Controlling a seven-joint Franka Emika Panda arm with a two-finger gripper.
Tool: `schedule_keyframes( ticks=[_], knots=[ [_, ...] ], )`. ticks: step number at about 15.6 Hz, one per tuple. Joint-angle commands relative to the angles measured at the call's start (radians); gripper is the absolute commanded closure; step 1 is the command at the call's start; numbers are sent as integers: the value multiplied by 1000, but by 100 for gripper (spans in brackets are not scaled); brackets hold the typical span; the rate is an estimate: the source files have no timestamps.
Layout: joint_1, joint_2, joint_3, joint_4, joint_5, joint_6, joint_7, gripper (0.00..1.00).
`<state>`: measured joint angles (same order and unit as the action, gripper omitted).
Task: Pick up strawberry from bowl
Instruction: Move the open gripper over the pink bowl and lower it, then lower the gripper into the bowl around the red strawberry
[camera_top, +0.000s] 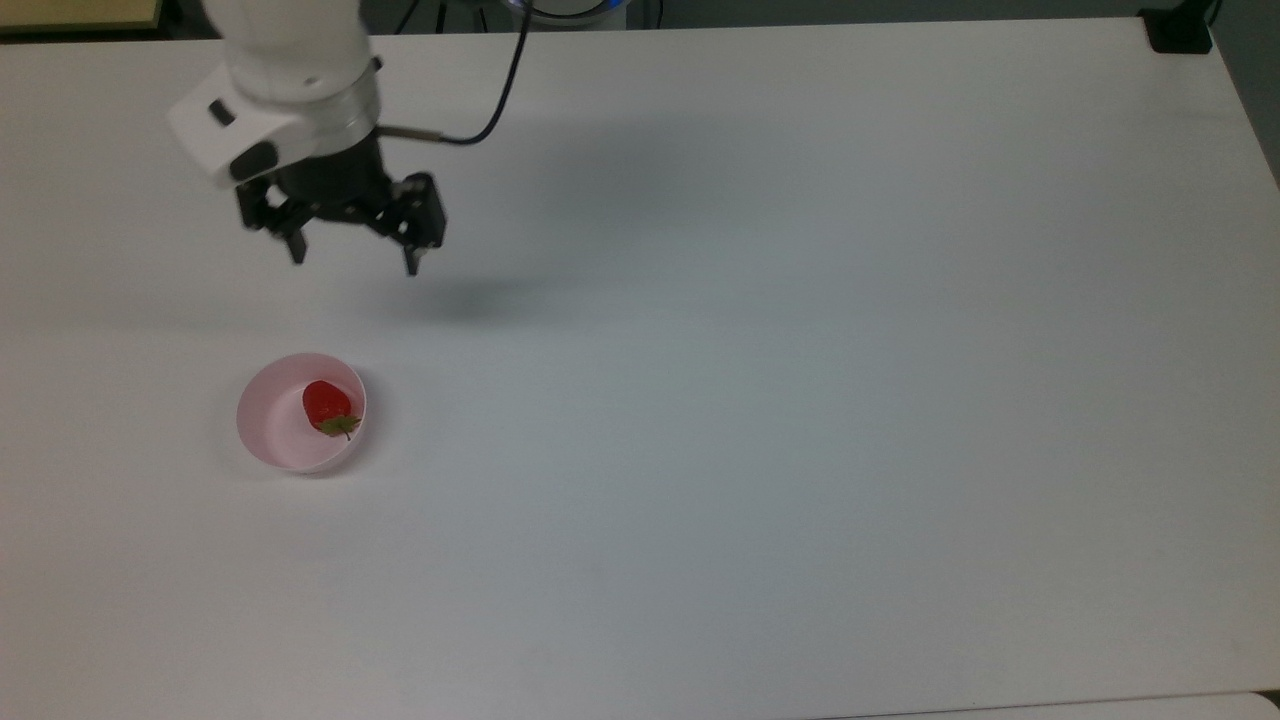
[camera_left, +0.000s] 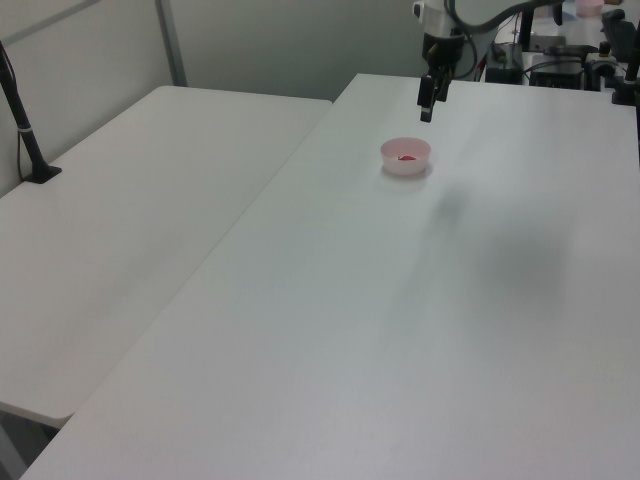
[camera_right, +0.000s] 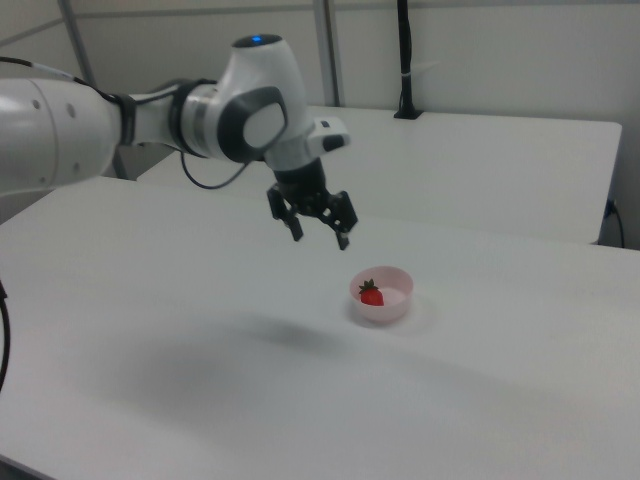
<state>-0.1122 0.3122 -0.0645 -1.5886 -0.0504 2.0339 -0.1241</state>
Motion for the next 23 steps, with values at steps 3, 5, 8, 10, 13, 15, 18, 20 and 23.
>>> schedule_keyframes(
  ticks=[3,5,8,10,13,15,18,20,23],
  knots=[
    [-75,131,3,76,24,115,-288,0],
    [-83,160,2,78,56,144,-389,0],
    [-83,197,2,100,55,146,-428,0],
    [-83,228,2,136,55,147,-422,1],
    [-83,246,2,151,58,154,-419,8],
    [-83,264,2,153,57,155,-414,11],
    [-81,278,2,151,57,215,-414,16],
    [-80,298,0,154,55,220,-416,25],
    [-76,311,0,154,55,230,-416,26]
  ],
)
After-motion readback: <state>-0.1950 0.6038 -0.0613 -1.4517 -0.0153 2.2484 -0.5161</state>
